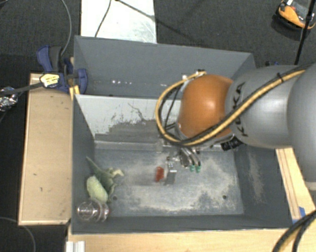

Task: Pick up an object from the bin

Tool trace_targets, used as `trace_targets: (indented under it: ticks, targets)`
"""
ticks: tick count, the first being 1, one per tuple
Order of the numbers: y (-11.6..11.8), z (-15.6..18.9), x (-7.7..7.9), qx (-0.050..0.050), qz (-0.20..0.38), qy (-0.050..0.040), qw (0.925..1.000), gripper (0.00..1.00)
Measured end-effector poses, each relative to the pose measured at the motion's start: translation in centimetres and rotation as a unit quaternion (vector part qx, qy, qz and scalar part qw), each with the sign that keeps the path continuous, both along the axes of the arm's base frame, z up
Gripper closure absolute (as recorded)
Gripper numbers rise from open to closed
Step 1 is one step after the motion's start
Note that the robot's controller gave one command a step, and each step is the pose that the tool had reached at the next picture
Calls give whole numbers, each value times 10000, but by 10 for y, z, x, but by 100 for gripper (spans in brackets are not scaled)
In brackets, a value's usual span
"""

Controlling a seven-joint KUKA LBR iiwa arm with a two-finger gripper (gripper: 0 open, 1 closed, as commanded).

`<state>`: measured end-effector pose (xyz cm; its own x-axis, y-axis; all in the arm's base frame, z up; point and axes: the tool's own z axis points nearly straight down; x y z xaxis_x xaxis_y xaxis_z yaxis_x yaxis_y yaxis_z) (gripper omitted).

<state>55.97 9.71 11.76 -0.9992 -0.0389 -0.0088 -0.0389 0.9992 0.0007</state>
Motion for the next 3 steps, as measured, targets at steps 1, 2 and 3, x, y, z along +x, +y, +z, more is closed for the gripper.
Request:
trace_targets:
  ticks: [1,2,3]
  targets:
    - [0,-12,13,7,1243,-32,9922,0]
    - [-4,-36,13,-9,1554,-24,9878,0]
    - [-14,-47,22,-1,2336,-58,9723,100]
